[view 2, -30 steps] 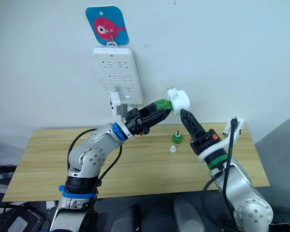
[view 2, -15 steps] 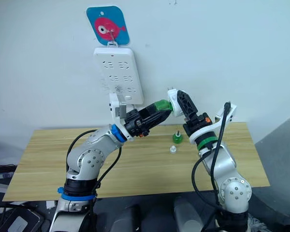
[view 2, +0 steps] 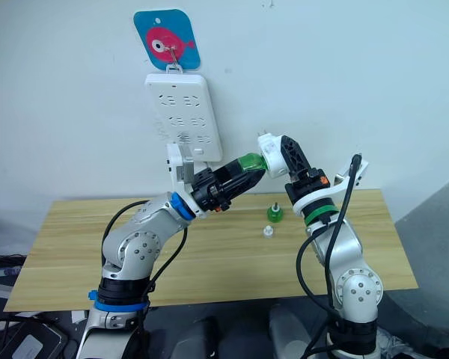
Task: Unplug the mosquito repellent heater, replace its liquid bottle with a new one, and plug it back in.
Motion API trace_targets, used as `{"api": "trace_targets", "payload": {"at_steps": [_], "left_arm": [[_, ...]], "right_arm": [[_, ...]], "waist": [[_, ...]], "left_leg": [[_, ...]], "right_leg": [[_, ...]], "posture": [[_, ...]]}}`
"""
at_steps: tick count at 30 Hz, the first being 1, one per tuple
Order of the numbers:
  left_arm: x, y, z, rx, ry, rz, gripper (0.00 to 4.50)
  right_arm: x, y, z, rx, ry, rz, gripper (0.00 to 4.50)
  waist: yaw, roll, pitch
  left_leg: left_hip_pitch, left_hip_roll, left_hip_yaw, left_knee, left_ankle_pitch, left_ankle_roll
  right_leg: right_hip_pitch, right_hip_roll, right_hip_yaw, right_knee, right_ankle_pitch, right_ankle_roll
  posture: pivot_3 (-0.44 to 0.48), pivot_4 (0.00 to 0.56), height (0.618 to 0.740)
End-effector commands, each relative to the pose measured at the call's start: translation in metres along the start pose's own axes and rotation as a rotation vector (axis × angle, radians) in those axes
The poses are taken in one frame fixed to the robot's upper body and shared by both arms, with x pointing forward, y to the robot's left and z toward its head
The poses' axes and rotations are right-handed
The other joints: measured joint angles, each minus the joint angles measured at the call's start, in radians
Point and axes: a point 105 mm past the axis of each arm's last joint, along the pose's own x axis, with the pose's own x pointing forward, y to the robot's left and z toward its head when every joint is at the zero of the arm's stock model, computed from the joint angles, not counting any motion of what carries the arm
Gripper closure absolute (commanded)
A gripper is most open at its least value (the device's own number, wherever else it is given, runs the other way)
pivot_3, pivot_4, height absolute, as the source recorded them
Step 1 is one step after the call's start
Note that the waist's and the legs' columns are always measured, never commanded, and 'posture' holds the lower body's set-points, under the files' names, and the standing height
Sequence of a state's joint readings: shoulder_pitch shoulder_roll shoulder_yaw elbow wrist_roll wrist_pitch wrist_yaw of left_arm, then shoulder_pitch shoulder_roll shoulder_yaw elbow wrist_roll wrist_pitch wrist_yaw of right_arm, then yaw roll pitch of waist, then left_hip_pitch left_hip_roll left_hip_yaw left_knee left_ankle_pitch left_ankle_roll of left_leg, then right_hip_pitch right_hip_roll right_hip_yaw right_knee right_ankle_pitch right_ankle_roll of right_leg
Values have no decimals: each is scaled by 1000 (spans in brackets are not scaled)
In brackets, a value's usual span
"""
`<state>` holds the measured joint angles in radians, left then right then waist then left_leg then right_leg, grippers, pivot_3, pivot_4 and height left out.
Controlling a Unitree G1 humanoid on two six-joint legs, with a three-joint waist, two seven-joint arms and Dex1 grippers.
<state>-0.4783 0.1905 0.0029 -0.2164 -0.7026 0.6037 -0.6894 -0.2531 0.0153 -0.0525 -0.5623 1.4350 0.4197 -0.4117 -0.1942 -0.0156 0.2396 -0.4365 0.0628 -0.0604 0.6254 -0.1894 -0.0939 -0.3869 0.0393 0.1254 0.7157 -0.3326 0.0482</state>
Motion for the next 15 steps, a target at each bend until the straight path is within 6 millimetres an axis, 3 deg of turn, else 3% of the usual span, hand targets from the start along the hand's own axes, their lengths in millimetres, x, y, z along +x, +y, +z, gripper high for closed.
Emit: {"api": "trace_targets", "payload": {"at_steps": [1,10,11,14,15], "left_arm": [[4,-12,3,20,-12,-52,2180],[4,-13,4,11,-19,-54,2180],[4,-13,4,11,-19,-54,2180],[4,-11,5,10,-24,-46,2180],[4,-11,5,9,-26,-44,2180]], "right_arm": [[-1,20,-5,1,22,90,1598],[-3,26,-12,-12,48,130,1598],[-3,27,-12,-9,47,135,882],[-3,29,-13,-17,53,146,0],[-3,30,-13,-19,52,149,0]], "waist": [[0,0,0],[0,0,0],[0,0,0],[0,0,0],[0,0,0]], "left_leg": [[0,0,0,0,0,0],[0,0,0,0,0,0],[0,0,0,0,0,0],[0,0,0,0,0,0],[0,0,0,0,0,0]], "right_leg": [[0,0,0,0,0,0],[0,0,0,0,0,0],[0,0,0,0,0,0],[0,0,0,0,0,0],[0,0,0,0,0,0]], "posture": [[-233,180,740],[-235,177,740],[-235,177,740],[-234,178,740],[-234,178,740]]}}
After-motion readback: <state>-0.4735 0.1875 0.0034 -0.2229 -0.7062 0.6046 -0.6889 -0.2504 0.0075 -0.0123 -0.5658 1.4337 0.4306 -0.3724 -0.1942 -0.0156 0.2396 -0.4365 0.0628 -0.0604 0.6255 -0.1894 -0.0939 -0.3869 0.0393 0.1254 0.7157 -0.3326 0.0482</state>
